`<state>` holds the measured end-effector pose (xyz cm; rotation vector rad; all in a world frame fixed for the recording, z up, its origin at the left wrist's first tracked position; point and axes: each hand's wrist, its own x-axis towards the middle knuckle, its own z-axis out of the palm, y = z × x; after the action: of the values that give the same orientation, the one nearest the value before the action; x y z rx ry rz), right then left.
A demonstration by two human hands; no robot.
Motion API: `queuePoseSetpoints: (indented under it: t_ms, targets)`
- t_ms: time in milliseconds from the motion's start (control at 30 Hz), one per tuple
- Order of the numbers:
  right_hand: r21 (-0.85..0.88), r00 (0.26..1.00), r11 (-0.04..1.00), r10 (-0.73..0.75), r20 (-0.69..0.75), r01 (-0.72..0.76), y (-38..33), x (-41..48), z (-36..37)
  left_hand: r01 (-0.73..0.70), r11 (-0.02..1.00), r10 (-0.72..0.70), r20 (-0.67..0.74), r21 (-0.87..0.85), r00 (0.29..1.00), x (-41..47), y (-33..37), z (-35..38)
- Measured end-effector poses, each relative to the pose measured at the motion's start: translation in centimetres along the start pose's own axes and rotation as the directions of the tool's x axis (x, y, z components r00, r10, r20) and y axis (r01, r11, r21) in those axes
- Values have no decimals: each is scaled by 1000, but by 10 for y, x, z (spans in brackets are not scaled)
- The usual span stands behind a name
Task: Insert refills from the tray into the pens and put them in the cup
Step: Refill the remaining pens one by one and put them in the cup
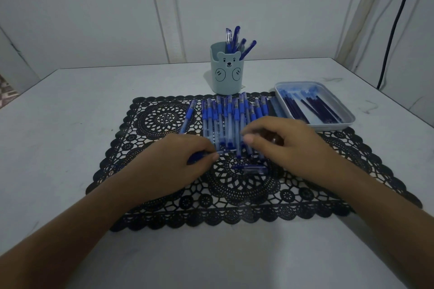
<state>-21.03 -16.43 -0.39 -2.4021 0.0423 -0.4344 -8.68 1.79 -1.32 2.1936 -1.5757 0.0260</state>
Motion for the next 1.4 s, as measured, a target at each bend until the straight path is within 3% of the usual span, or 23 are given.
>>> queuePoseSetpoints:
  t_ms: [100,233,333,433,533,600,667,867,1067,1267,1400]
  targets:
    - [37,995,999,-24,101,21,-6,-2,11,-30,1000,30,-4,-5,1000,0,4,2]
    - [84,996,996,13,87,-21,-4,-1,13,-16,1000,16,-3,-27,1000,-1,7,2]
    - [129,996,988,80,30,-83,4,1,1,73,996,-73,-5,-49,997,0,7,-1]
    - [235,965,958,203,-166,-162,23,9,-15,170,983,-171,-6,-69,985,2,3,-4]
    - [379,820,905,361,-445,-194,46,16,-30,225,969,-234,-83,-102,969,2,-2,-7]
    - [289,708,928,367,-603,-234,55,17,-34,216,971,-228,-130,-100,965,2,-5,-8]
    - [134,665,953,286,-690,-271,56,14,-33,207,974,-218,-131,-90,967,2,-6,-7]
    - [-303,806,920,22,-592,-248,65,16,-11,192,978,-201,-134,-77,970,2,-6,-5]
    - [-561,922,814,-87,-377,-153,72,15,0,179,981,-188,-130,-81,973,3,-4,-5]
    - [-525,886,835,-110,-450,-163,77,20,-8,165,983,-175,-142,-84,974,3,-4,-5]
    - [-455,826,817,45,-561,-353,89,26,-28,174,979,-190,-164,-105,968,3,-5,-2]
